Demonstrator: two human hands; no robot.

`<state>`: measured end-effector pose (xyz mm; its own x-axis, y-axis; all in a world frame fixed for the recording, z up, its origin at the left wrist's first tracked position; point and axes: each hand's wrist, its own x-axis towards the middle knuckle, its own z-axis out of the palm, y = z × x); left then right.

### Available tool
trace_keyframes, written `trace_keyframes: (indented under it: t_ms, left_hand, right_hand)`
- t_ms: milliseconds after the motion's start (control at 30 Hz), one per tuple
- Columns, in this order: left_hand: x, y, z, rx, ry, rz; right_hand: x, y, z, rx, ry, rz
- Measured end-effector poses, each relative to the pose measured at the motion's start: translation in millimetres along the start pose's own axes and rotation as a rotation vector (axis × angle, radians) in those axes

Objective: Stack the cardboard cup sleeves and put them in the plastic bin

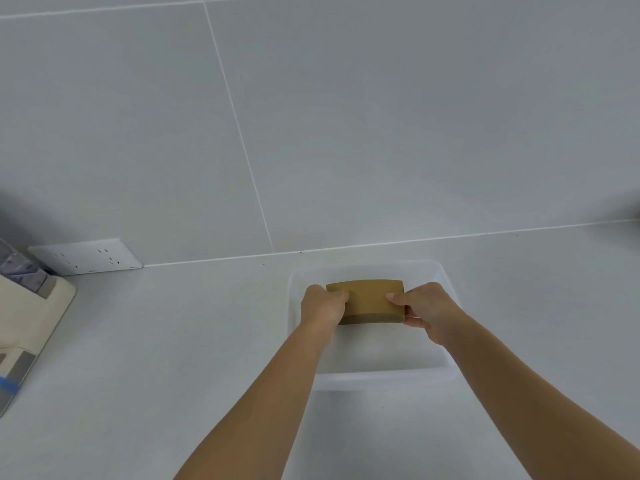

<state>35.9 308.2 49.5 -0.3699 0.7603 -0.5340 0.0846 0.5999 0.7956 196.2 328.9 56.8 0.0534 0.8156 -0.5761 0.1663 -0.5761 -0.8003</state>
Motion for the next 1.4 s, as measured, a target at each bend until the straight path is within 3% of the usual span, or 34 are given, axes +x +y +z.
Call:
trace_keyframes:
  t_ms: [233,533,700,1167,1400]
  left_hand:
    - [7.5,-5.0,3.1,0.117,0.045,0.083]
    - [12.0,-6.7,5.4,0.136,0.056,0.067]
    - [12.4,-6.3,7.6,0.133,0.045,0.059]
    - [4.9,-1.9,3.0,0.119,-0.036,0.050]
    - [-16.4,14.0,-13.6,0.191,0.042,0.199]
  right_hand:
    - [7.0,1.4,6.1,-0.021,-0.003,-0.009]
    - [13.9,4.4,8.6,-0.067,0.006,0.002]
    - [14.5,7.1,11.0,-0.204,0.000,-0.003]
    - [9.5,3.5,11.5,-0.260,-0.001,-0.019]
    - [-13.7,-19.0,-10.0,-0.221,0.079,-0.139]
